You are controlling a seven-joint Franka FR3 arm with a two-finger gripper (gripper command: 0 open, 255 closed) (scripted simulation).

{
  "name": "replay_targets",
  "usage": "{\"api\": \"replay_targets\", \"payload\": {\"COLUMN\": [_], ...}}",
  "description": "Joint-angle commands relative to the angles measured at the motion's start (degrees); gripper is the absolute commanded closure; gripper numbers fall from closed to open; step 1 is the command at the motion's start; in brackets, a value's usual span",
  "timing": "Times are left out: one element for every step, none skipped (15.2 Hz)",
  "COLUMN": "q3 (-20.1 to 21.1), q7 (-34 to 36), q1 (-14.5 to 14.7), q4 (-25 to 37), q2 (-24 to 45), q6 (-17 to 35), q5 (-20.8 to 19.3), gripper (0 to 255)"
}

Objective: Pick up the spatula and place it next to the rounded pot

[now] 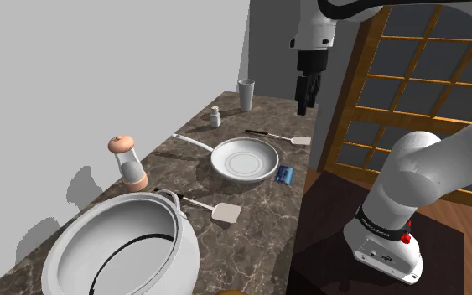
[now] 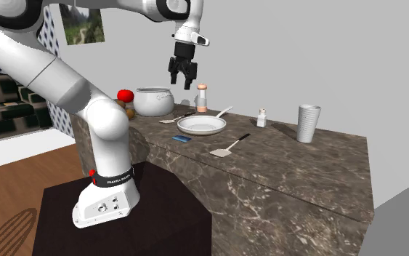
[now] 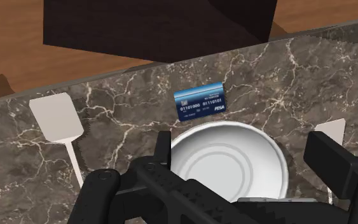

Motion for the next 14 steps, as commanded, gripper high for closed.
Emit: {"api": "replay_targets", "payload": {"q3": [0.0, -0.5, -1.1, -1.6, -2.2, -2.8, -3.3, -3.9, -4.5, -5.1, -5.7, -6.3, -6.9, -7.5], "q7": [0.0, -1.2, -2.4, -3.6, -4.8, -6.0, -7.1, -8.2, -9.3, -10.5, -11.6, -12.6, -13.7, -14.8], "q1": [0.0, -0.2, -0.4, -0.6, -0.8, -1.0, -1.2, -1.4, -1.6, -1.8, -2.0, -2.1, -2.3, -2.4], "q4": [0.0, -1.1, -2.0, -3.0, -3.8, -4.5, -5.2, -5.8, -6.3, -6.7, -7.0, -7.2, -7.3, -7.4], "q2": [0.0, 0.5, 1.1, 1.8, 2.6, 3.5, 4.5, 5.6, 6.8, 8.0, 9.4, 10.8, 12.3, 13.9], "q6": [0.0, 2.0, 4.0, 6.0, 8.1, 10.2, 12.3, 14.5, 16.6, 18.8, 20.9, 23.1, 25.3, 27.4], "q5": [0.0, -0.7, -1.5, -2.2, -2.8, -3.5, -4.1, -4.7, -5.3, -5.8, -6.3, -6.7, -7.1, -7.5], "gripper": [0, 0, 0, 0, 0, 0, 0, 0, 0, 0, 0, 0, 0, 0]}}
